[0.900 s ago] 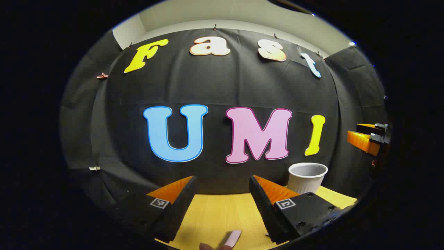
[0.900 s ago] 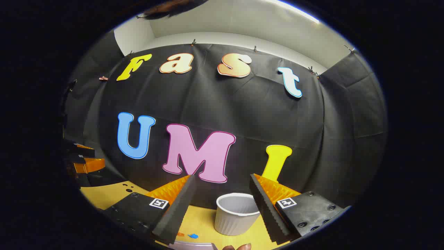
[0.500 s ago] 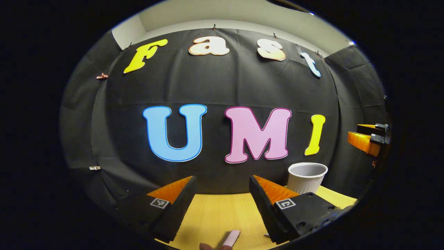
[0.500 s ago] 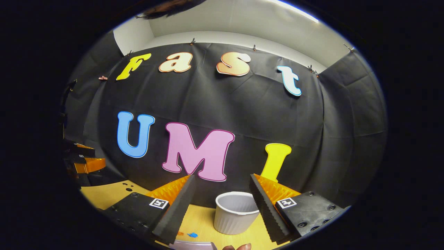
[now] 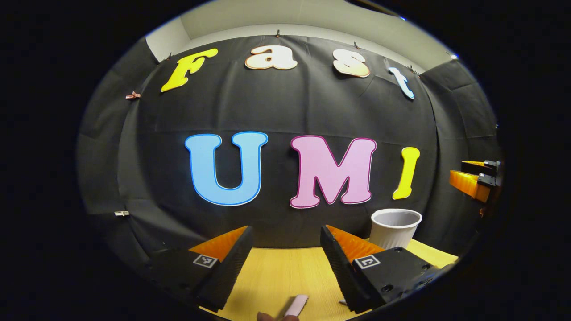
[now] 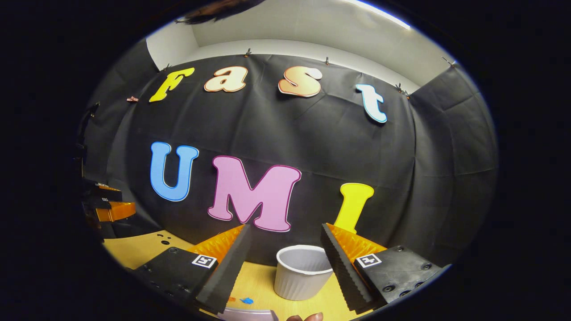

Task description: Pick up the small broom and dustpan from the desktop, sweep the trash into the dustpan with the broom, and then empty the trash into the garbage bin.

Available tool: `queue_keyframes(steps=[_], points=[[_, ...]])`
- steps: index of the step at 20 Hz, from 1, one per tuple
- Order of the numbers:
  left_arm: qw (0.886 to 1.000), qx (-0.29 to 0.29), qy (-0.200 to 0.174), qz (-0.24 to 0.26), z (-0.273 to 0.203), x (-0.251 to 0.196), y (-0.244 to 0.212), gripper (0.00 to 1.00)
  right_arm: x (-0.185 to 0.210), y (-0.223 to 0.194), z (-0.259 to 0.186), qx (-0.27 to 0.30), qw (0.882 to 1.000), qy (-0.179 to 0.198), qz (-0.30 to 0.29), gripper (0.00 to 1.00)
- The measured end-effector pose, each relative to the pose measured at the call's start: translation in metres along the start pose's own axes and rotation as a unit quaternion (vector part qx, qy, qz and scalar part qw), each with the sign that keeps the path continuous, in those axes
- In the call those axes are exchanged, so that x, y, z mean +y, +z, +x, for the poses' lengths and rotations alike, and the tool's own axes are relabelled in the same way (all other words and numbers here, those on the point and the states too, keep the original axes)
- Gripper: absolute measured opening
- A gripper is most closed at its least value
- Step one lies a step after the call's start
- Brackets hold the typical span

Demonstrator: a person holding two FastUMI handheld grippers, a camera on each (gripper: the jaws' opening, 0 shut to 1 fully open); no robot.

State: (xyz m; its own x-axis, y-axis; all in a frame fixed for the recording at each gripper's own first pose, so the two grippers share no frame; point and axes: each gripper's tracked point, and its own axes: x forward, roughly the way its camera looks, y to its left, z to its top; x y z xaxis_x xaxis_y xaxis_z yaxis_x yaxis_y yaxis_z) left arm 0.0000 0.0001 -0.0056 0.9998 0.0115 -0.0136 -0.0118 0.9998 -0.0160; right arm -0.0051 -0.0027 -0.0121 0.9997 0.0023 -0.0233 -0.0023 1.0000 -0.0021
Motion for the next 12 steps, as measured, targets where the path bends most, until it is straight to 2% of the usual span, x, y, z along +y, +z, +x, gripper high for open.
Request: queue_keyframes(steps=[2,6,9,12], points=[[1.000,0.003,0.001,0.003,0.001,0.001,-0.004,0.95,0.008,-0.012,-0.004,0.023,1.000,0.017,0.002,0.97],[1.000,0.015,0.006,0.007,-0.001,0.008,-0.016,0.96,0.025,-0.061,-0.034,0.111,0.992,0.067,-0.005,0.97],[1.000,0.027,0.012,0.004,-0.004,0.012,-0.028,0.96,0.042,-0.109,-0.071,0.190,0.976,0.103,-0.004,0.97],[0.999,0.032,0.020,0.009,-0.008,0.020,-0.032,0.95,0.054,-0.166,-0.108,0.277,0.953,0.123,-0.015,0.96]])
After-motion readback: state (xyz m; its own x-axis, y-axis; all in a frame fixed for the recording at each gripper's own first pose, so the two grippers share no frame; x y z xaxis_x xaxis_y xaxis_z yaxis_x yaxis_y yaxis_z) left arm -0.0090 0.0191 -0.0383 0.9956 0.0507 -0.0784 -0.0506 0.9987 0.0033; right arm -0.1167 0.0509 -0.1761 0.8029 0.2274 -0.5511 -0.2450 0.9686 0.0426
